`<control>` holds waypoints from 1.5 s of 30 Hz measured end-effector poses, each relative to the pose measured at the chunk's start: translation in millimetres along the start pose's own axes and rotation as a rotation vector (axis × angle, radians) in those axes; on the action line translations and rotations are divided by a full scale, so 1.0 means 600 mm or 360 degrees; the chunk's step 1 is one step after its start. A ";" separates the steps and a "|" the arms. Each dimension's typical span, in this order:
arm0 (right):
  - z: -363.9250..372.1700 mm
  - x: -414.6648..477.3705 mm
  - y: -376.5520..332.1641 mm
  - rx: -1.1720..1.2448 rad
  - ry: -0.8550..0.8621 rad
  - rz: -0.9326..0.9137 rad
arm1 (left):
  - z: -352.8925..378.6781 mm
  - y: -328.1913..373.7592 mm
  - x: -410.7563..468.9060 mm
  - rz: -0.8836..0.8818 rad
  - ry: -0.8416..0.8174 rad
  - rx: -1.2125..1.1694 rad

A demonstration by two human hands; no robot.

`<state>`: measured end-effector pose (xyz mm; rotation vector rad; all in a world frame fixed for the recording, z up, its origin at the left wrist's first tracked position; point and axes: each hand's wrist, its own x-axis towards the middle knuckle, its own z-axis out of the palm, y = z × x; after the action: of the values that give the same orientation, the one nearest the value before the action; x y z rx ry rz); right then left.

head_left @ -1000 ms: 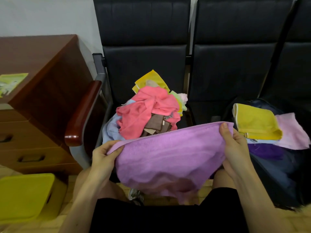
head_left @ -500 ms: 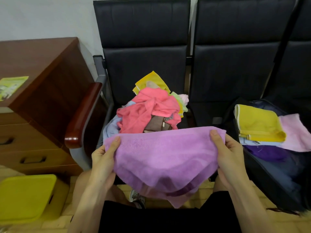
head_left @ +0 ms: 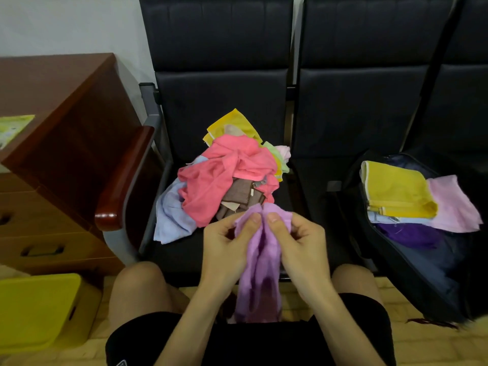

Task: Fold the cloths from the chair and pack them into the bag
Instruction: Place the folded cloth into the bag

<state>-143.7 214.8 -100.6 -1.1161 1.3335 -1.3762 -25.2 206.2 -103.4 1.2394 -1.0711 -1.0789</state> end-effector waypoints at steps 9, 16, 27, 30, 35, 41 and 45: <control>0.011 -0.013 0.010 -0.0136 -0.0075 -0.0071 | 0.005 0.000 -0.006 0.0038 -0.0016 -0.0059; 0.025 -0.009 0.006 -0.0119 -0.0252 -0.0079 | -0.004 -0.005 -0.005 0.0017 -0.0088 -0.0045; 0.017 0.021 0.005 -0.0078 -0.0376 0.0094 | -0.023 -0.016 0.020 0.0054 -0.0046 0.0281; 0.002 0.032 0.021 -0.0222 -0.0126 0.0042 | -0.034 -0.011 0.033 -0.0039 -0.0197 0.0255; -0.023 0.054 0.041 -0.0119 -0.0304 0.0370 | -0.055 0.032 0.052 -0.0159 -0.0697 -0.0091; -0.053 0.085 0.044 0.0252 -0.1046 0.0685 | -0.088 0.070 0.085 -0.0235 -0.1043 -0.0059; -0.064 0.105 -0.025 0.0422 -0.0684 0.0283 | -0.115 0.095 0.103 -0.0028 -0.0759 0.0076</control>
<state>-193.9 160.8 -84.8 -1.0141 0.8879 -1.0700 55.3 158.7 -47.6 1.0522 -1.4517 -1.4110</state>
